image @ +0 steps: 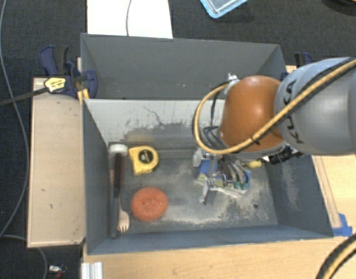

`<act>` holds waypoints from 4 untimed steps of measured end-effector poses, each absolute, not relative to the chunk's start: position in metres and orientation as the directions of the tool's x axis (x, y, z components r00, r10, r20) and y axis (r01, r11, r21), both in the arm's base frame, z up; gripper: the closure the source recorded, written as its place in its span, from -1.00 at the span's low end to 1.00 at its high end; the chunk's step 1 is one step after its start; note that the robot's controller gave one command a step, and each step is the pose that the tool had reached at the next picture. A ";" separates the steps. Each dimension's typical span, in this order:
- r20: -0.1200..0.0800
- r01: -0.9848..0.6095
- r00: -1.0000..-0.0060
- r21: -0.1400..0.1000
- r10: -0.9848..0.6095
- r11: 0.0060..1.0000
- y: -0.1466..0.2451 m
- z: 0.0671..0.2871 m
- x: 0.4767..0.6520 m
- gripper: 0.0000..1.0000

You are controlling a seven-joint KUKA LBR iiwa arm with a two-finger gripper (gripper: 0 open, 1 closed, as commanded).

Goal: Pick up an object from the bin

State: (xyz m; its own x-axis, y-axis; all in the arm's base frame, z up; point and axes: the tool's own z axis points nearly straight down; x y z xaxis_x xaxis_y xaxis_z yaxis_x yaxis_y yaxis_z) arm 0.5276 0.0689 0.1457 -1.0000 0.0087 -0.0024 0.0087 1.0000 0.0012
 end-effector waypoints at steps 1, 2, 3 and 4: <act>-0.002 0.003 -1.000 0.001 0.003 1.000 0.069 0.146 0.528 -1.00; -0.009 0.031 -0.999 0.003 0.031 1.000 0.052 0.118 0.557 -1.00; -0.011 0.065 -0.998 0.004 0.065 0.998 -0.001 0.105 0.585 -1.00; -0.008 0.137 -0.991 0.006 0.137 0.991 -0.038 0.086 0.554 -1.00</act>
Offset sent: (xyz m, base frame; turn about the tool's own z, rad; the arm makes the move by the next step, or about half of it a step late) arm 0.0338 -0.0213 -0.0360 0.0283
